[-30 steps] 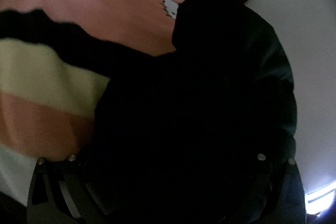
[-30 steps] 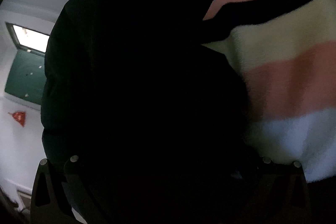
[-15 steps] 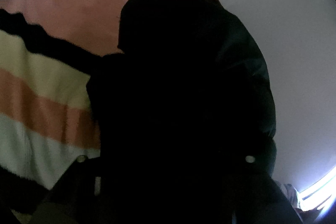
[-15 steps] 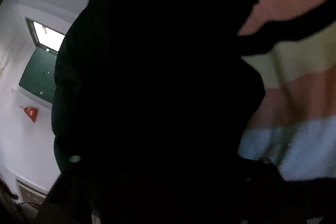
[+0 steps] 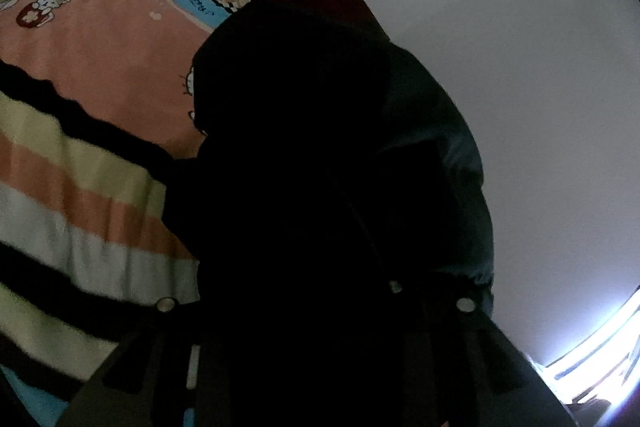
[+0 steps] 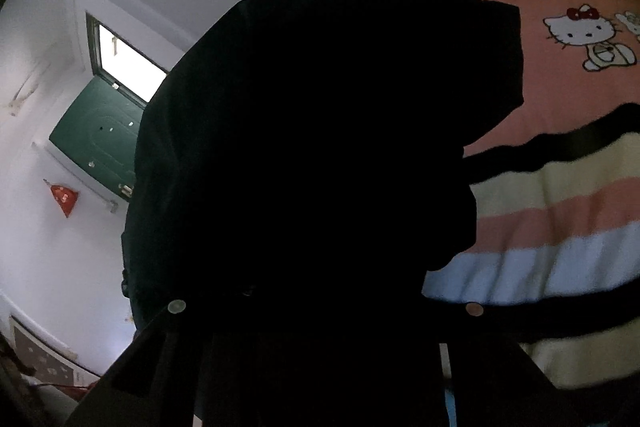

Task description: Fold large clothes

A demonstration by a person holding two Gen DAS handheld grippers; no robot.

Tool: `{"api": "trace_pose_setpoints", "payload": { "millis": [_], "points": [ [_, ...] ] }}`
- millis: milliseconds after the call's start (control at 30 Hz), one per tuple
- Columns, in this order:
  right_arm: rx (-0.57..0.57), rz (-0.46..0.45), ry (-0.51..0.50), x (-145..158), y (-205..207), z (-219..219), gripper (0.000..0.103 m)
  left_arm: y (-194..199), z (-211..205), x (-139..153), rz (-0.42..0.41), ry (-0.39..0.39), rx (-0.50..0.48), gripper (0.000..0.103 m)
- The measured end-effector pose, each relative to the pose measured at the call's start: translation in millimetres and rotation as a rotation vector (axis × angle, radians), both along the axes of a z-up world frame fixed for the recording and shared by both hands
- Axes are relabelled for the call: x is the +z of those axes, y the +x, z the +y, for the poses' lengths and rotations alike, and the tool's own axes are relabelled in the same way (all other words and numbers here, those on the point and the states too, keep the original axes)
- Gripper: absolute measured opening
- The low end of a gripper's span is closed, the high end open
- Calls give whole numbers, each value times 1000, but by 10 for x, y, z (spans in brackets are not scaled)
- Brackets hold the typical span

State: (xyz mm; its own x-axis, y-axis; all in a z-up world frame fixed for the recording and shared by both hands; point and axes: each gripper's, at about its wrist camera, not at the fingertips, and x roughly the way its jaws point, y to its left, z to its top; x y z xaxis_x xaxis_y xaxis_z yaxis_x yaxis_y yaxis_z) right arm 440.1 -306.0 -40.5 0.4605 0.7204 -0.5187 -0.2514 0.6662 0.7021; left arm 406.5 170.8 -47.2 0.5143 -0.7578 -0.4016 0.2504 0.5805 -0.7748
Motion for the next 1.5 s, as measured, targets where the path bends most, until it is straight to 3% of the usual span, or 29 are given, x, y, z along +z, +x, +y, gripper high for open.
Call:
{"api": "trace_pose_setpoints", "payload": {
  "millis": [100, 233, 367, 400, 467, 533, 600, 733, 933, 1033, 1200, 1300, 1367, 1433, 1500],
  "points": [
    [-8, 37, -21, -7, -103, -180, 27, 65, 37, -152, 55, 37, 4, 27],
    [-55, 142, -63, -397, -161, -260, 32, 73, 140, -555, 95, 203, 28, 34],
    [-157, 204, -55, -826, -245, -508, 53, -12, 379, -672, 83, 230, 66, 46],
    [-171, 203, -55, -861, -280, -555, 57, -26, 433, -675, 81, 230, 73, 49],
    [-229, 198, -89, -908, -363, -692, 74, -133, 581, -617, 84, 219, 113, 53],
    [-274, 203, -100, -925, -450, -846, 79, -172, 682, -589, 94, 219, 143, 54],
    [-296, 200, -156, -876, -510, -927, 80, -238, 810, -535, 111, 241, 187, 55],
    [-378, 198, -276, -670, -647, -993, 80, -227, 969, -514, 156, 360, 289, 54],
    [-471, 199, -407, -343, -1097, -994, 81, -830, 928, -248, 154, 553, 355, 54],
    [-470, 199, -475, -224, -1315, -1063, 82, -1235, 829, -183, 155, 564, 387, 54],
    [-459, 192, -521, -247, -1828, -704, 86, -1807, 511, -173, 131, 590, 427, 54],
    [-459, 170, -532, -235, -2071, -481, 91, -2120, 263, -136, 101, 644, 422, 54],
    [-459, 146, -542, -222, -2233, -334, 93, -2308, 116, -114, 72, 667, 421, 58],
    [-456, 121, -552, -192, -2389, -193, 96, -2440, 22, -89, 51, 677, 429, 69],
    [-450, 90, -562, -168, -2522, -51, 98, -2596, -77, -53, 22, 689, 446, 69]
  ]
}}
